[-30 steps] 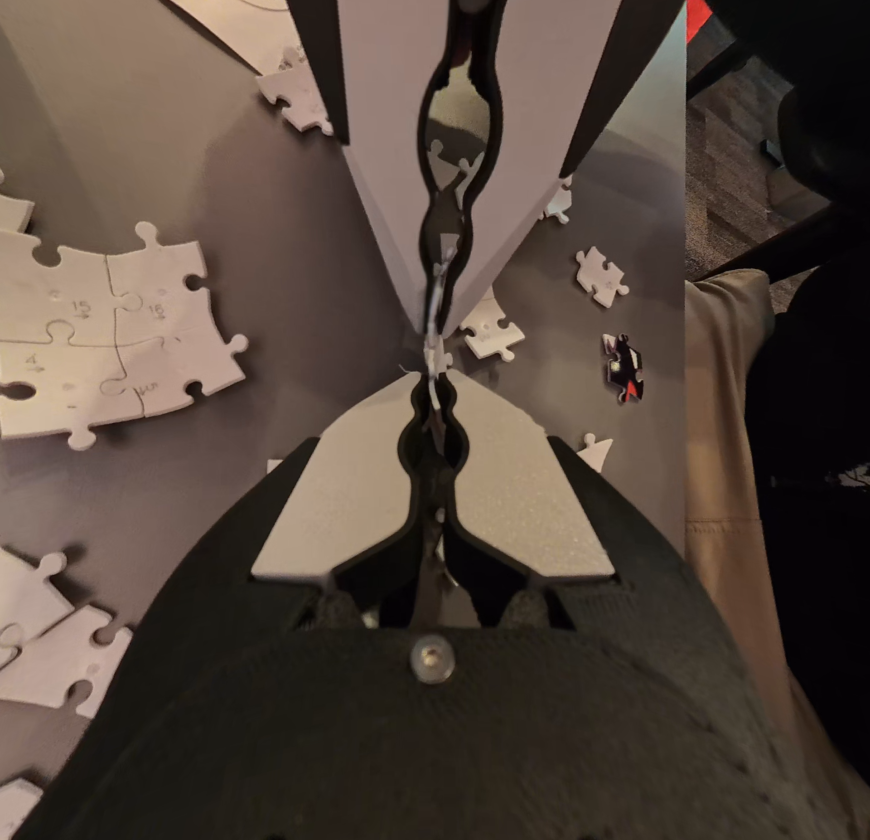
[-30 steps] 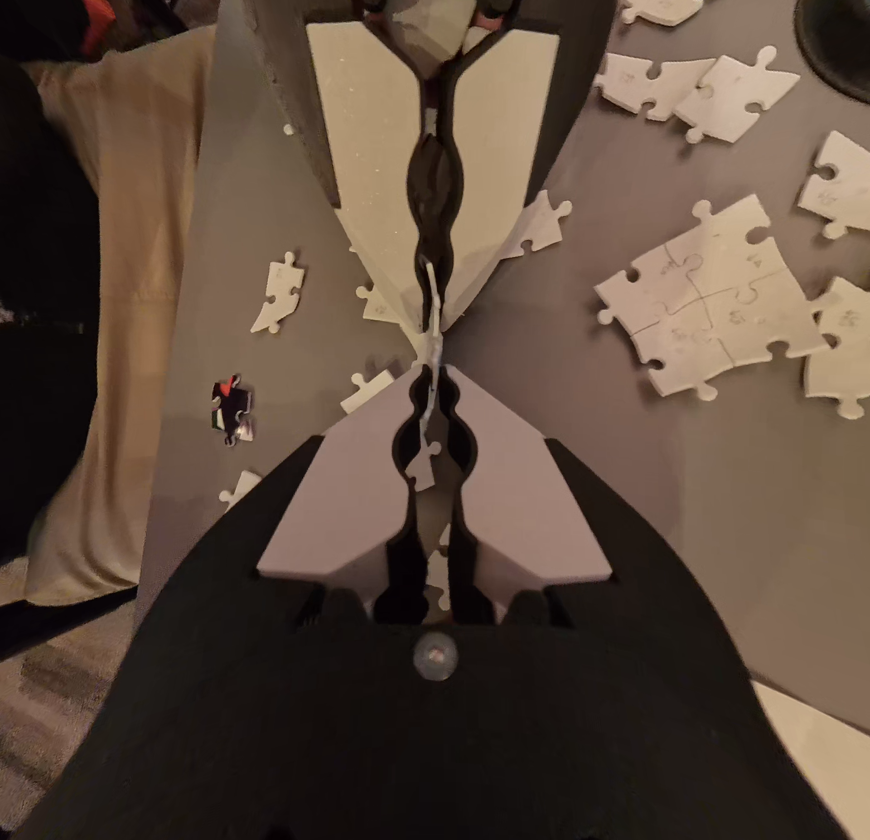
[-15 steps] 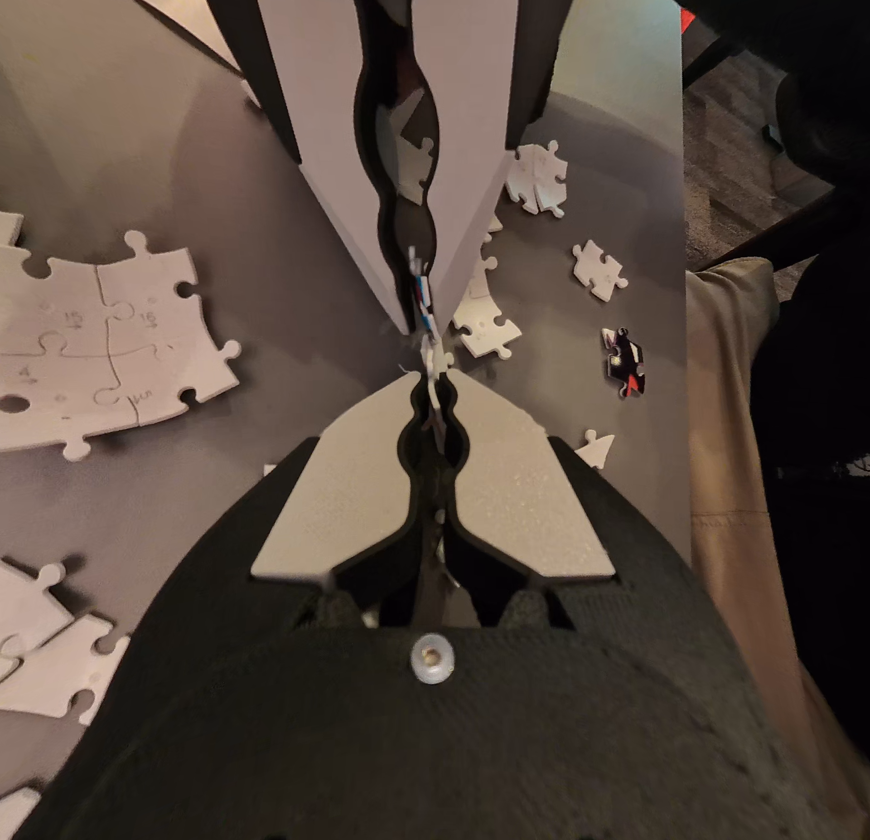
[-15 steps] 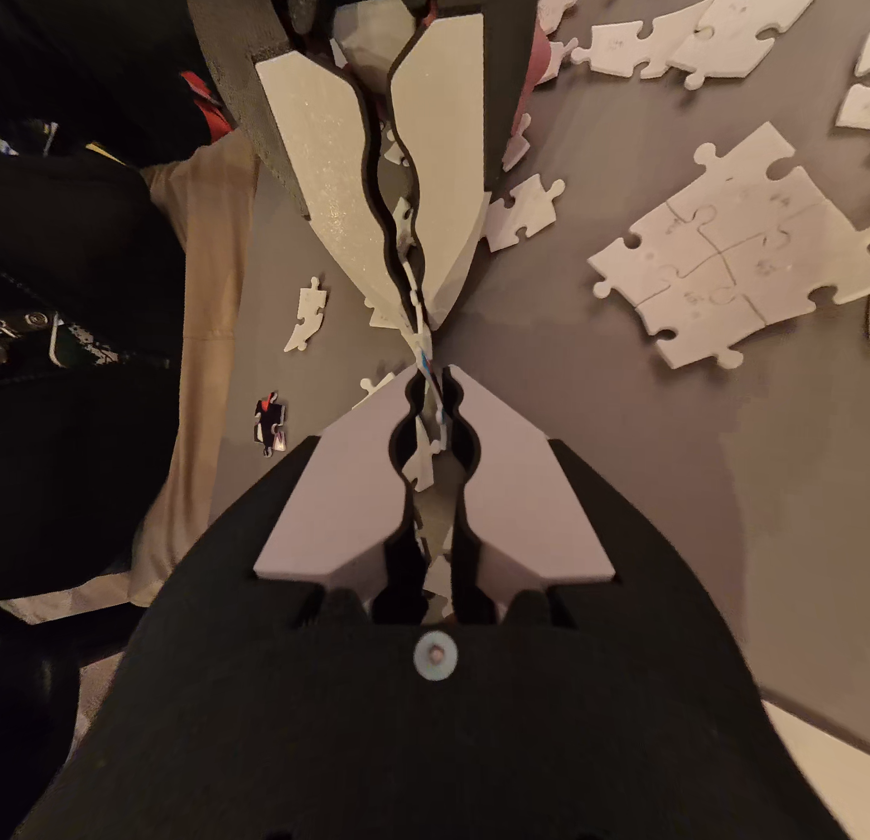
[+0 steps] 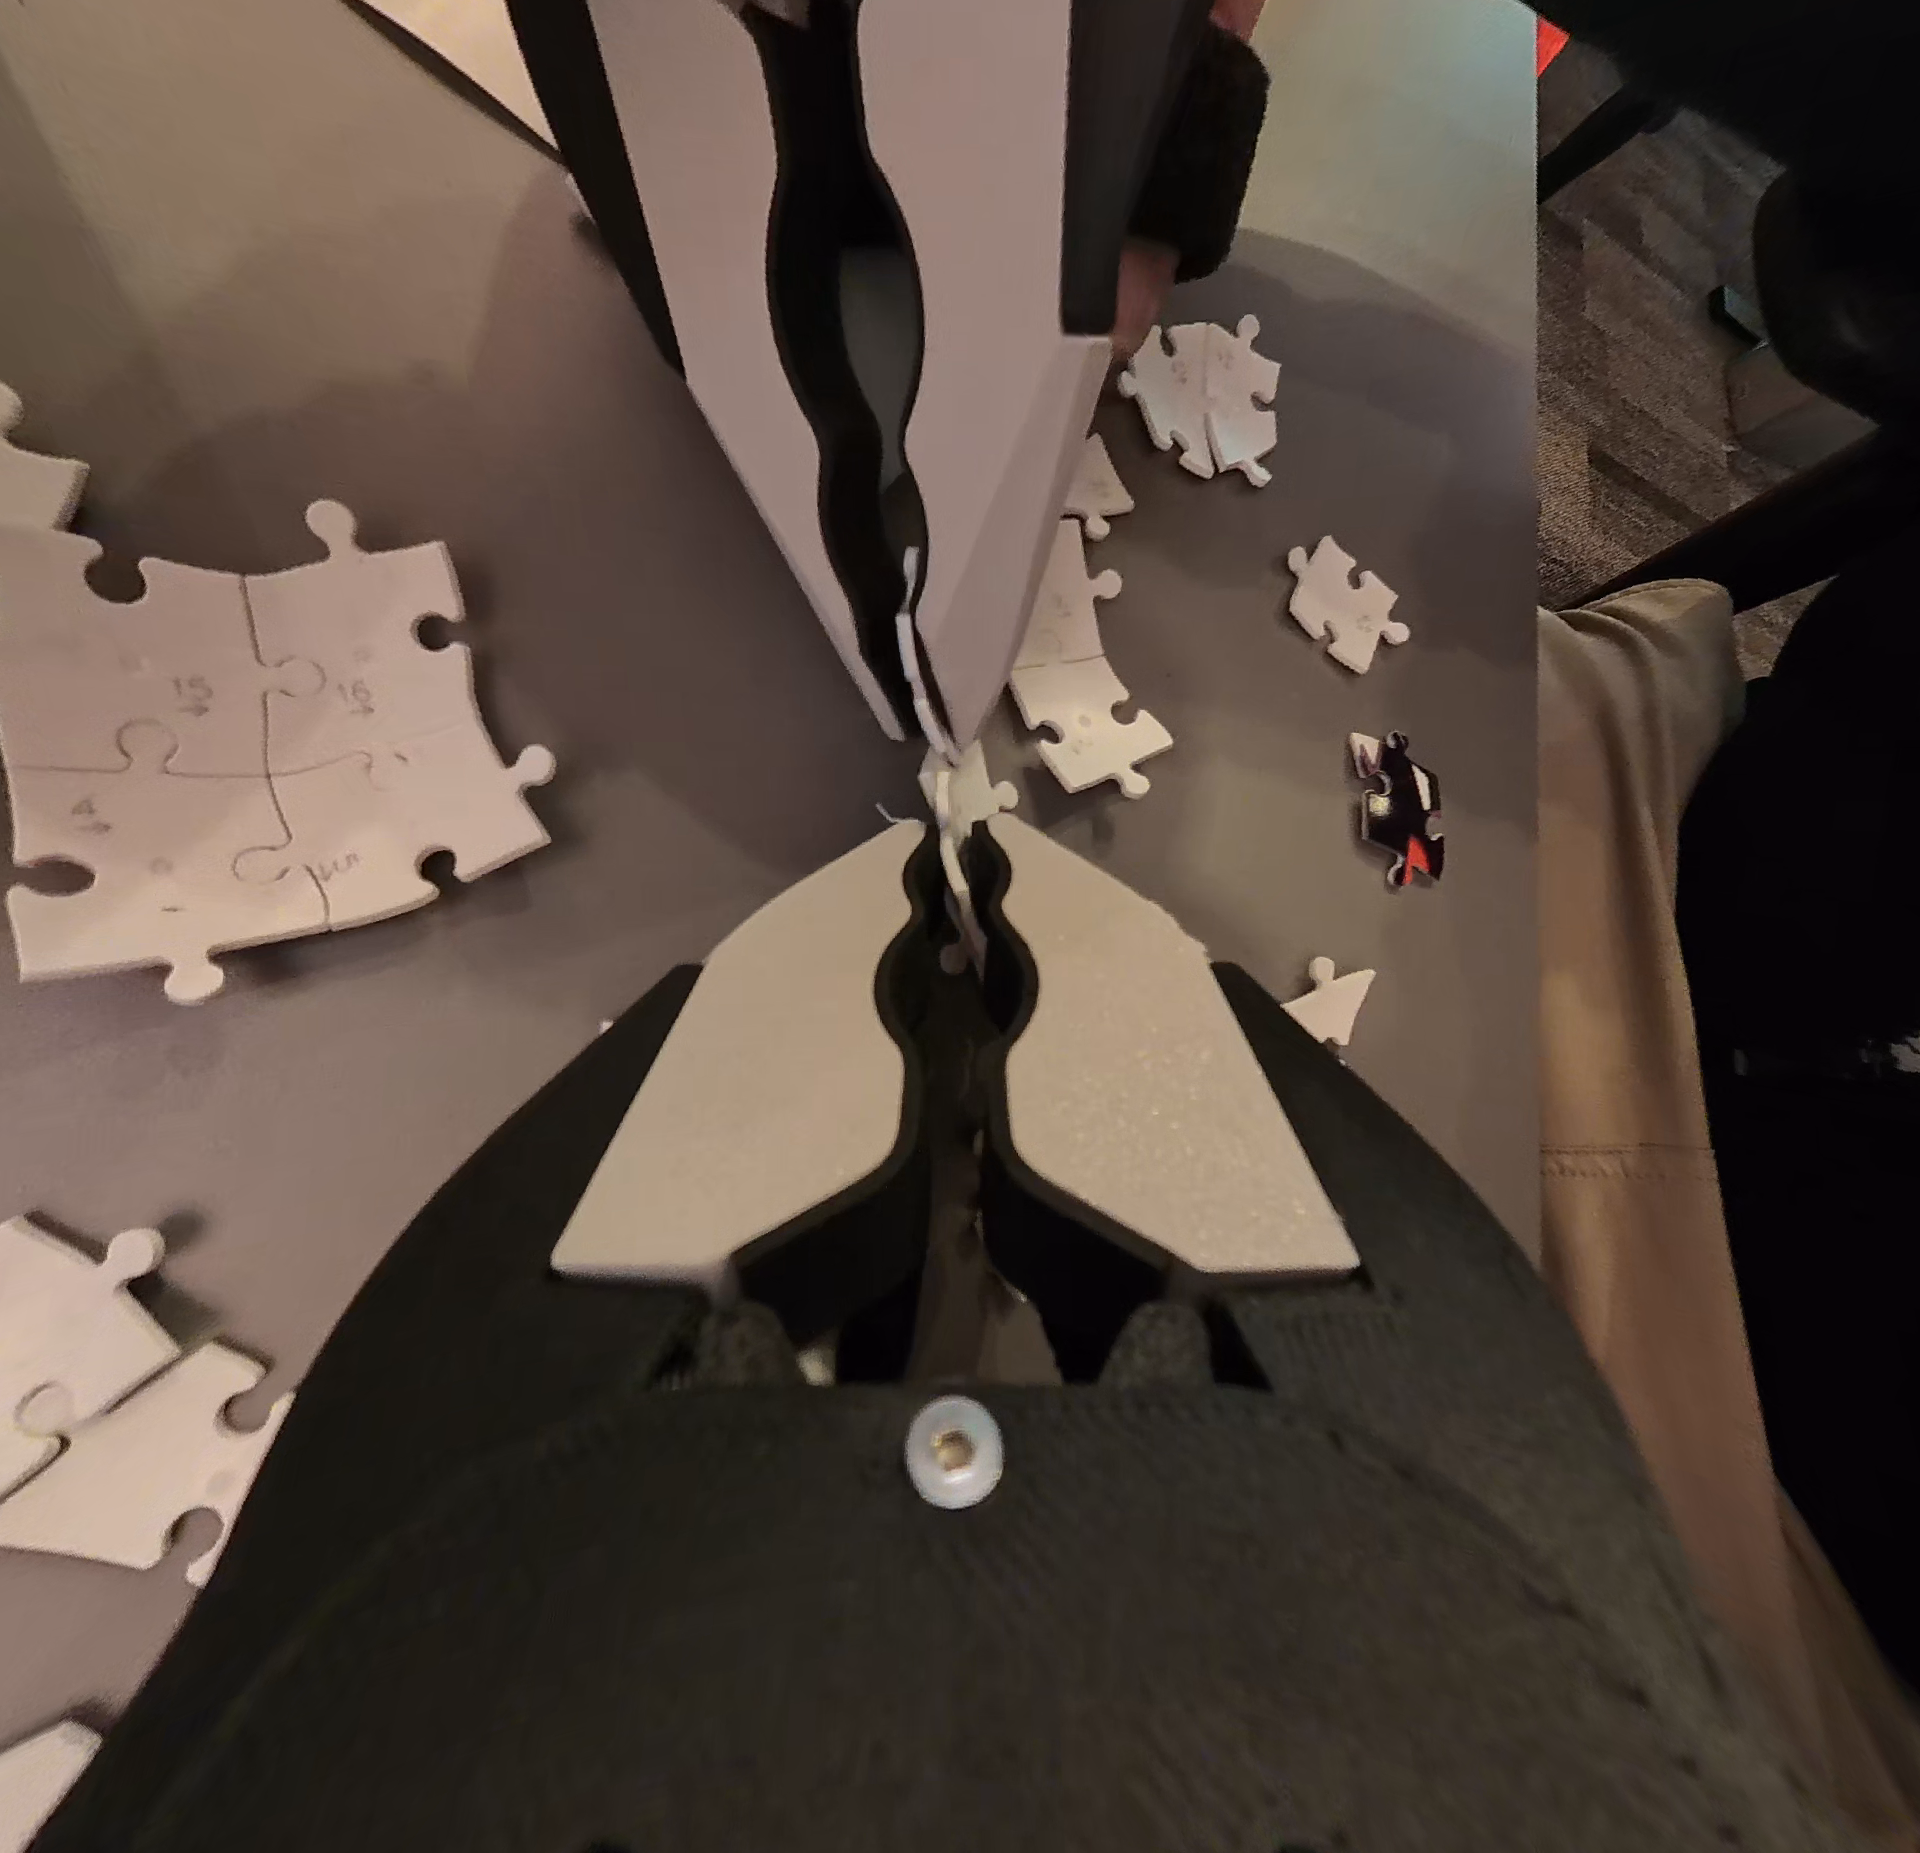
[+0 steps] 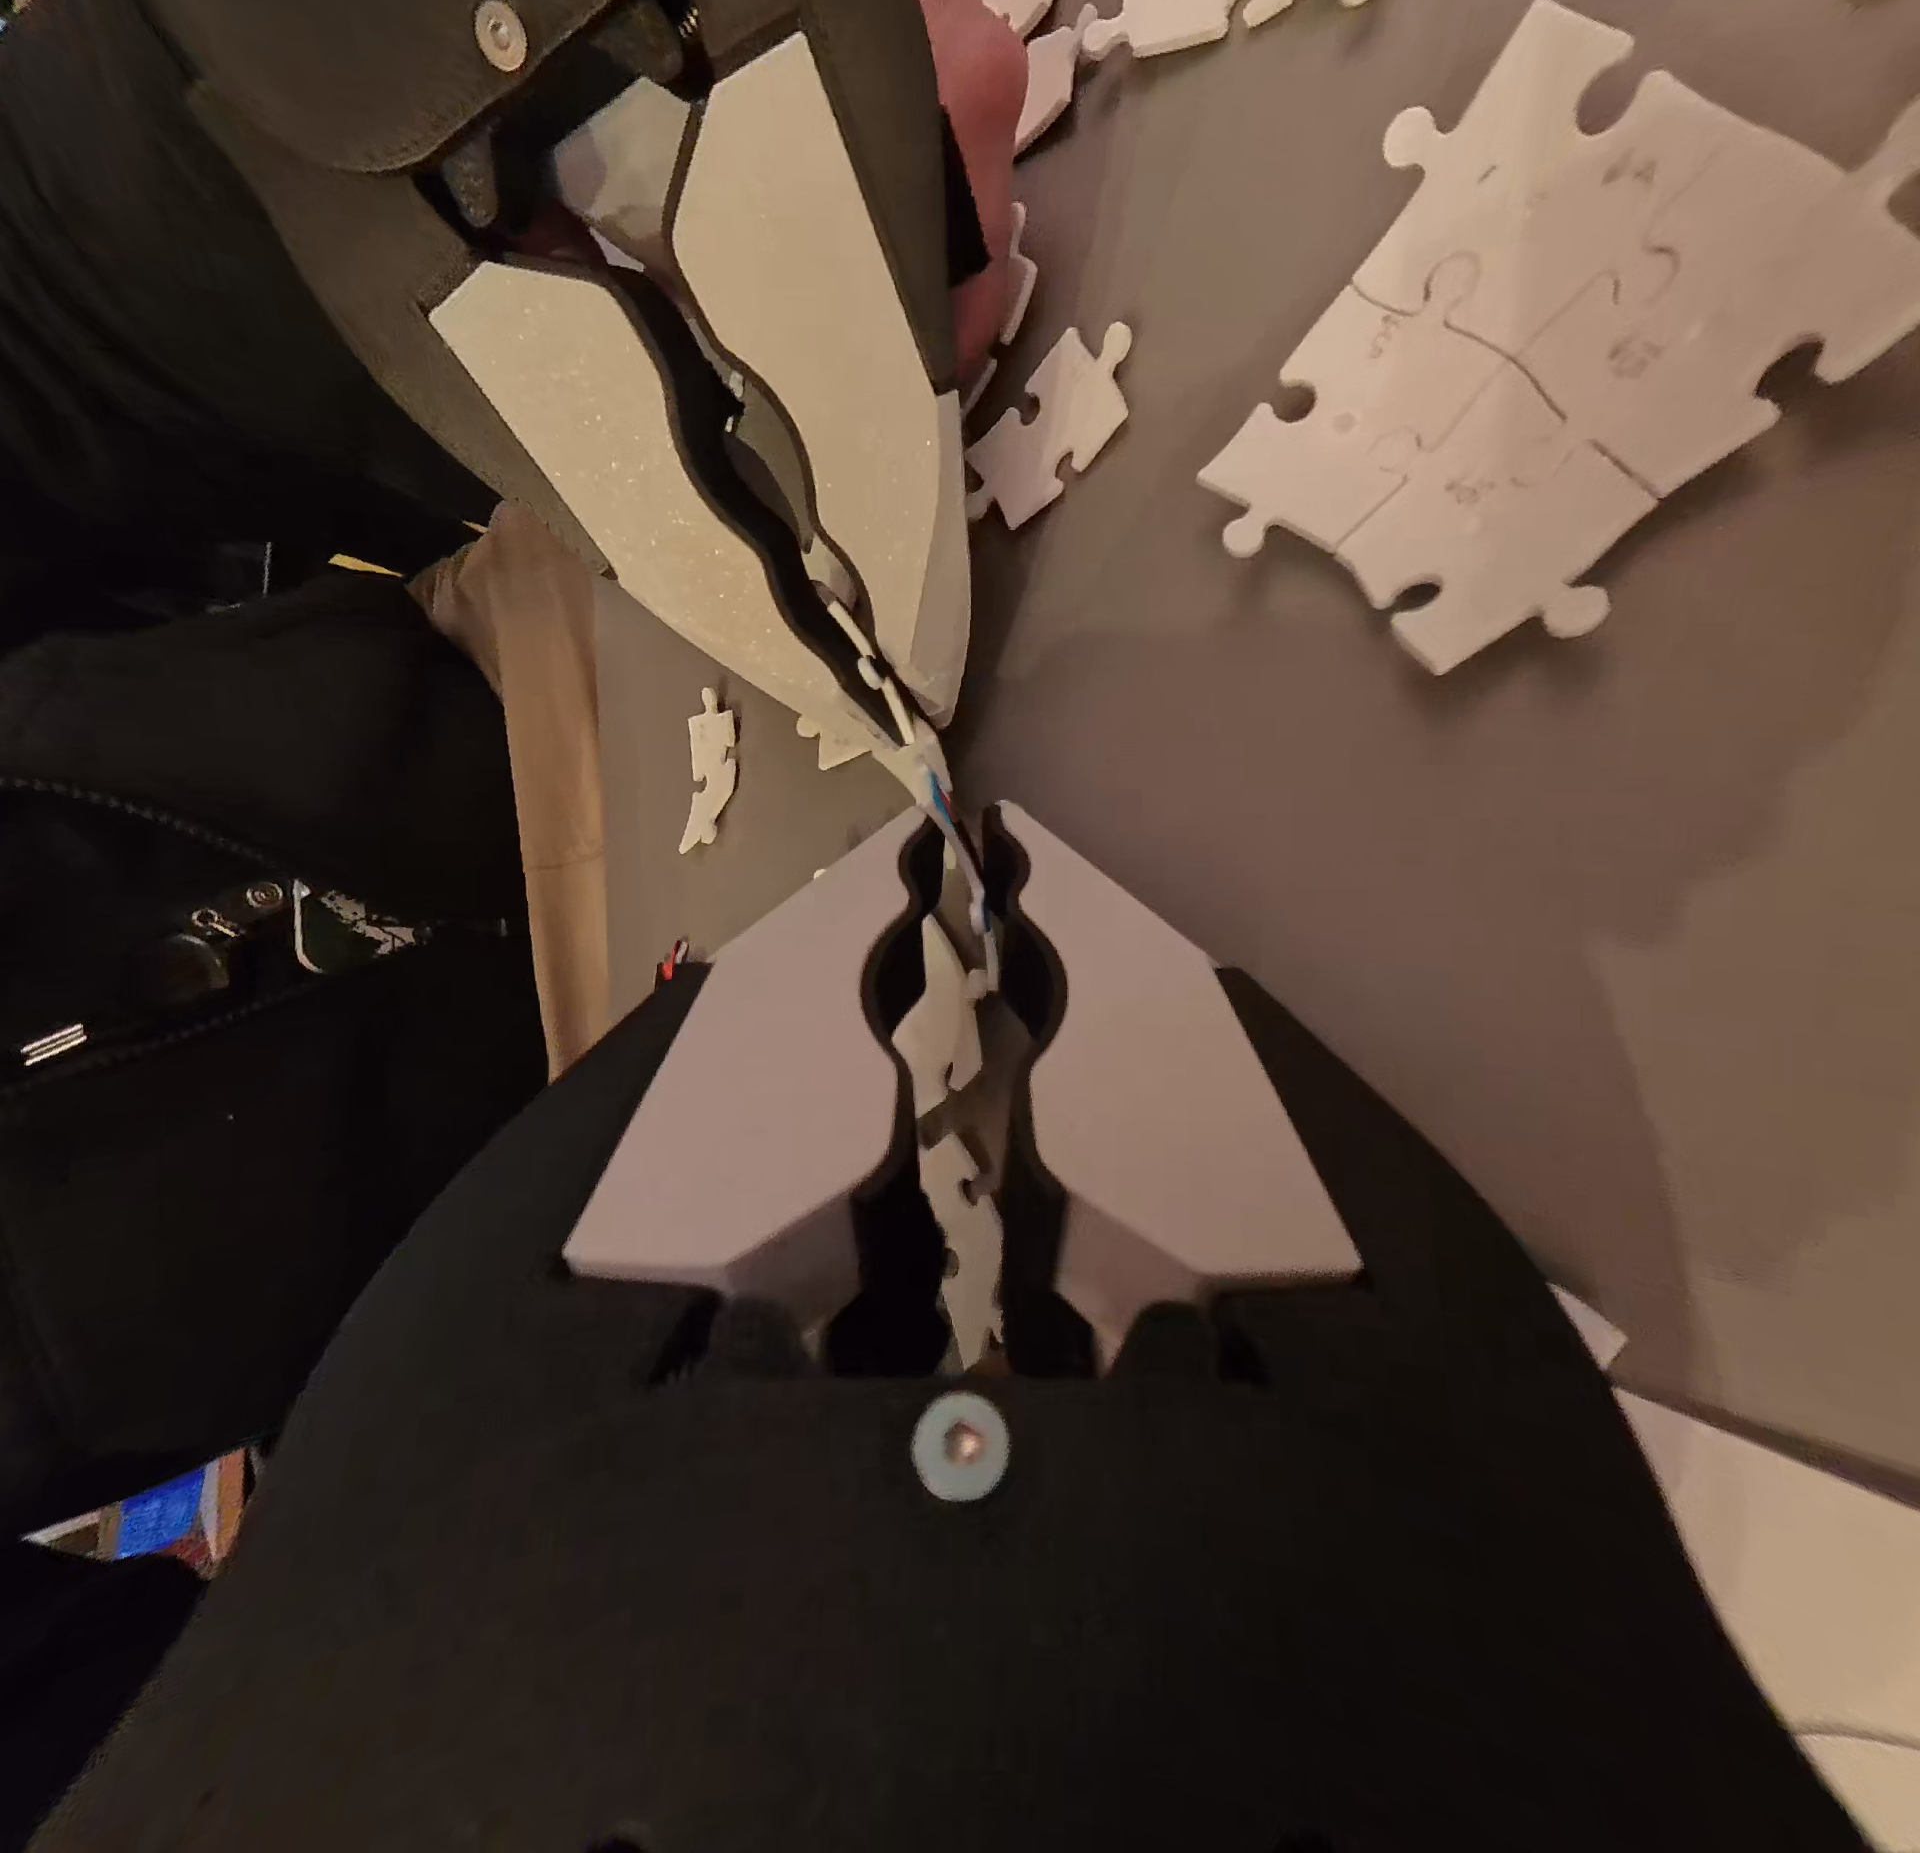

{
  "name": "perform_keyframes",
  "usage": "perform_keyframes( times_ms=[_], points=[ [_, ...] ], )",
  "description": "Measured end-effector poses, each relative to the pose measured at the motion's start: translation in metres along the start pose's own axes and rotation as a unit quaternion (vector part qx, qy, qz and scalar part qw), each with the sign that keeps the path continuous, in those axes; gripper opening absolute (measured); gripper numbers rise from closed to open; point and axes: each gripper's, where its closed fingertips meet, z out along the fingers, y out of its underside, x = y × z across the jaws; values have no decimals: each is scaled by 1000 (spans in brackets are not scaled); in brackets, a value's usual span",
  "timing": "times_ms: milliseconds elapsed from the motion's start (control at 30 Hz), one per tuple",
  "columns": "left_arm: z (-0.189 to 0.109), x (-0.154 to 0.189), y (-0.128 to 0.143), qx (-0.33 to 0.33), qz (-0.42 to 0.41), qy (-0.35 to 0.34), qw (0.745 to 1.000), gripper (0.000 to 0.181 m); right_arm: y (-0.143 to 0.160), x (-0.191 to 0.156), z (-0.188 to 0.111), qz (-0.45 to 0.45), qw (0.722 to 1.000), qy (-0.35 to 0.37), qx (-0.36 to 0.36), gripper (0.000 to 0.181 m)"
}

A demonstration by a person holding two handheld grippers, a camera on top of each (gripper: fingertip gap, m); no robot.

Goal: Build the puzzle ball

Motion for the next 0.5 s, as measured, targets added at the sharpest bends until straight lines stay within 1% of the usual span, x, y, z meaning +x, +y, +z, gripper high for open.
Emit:
perform_keyframes(
  times_ms=[133, 200, 300, 500],
  points=[
    [-1, 1, 0, 2, 0, 3, 1000, 5, 0, 3, -1, -10, 999, 30, 1, 9],
    [0, 1, 0, 1, 1, 1, 1000, 5, 0, 1, -1, -3, 1000, 25, 7, 9],
    [0, 1, -1, 1, 4, 0, 1000, 4, 2, -3, -1, -18, 1000, 10, 13, 5],
    [1, 0, -2, 5, -3, -1, 1000, 7, 0, -6, 0, -50, 998, 20, 11, 2]
  ],
)
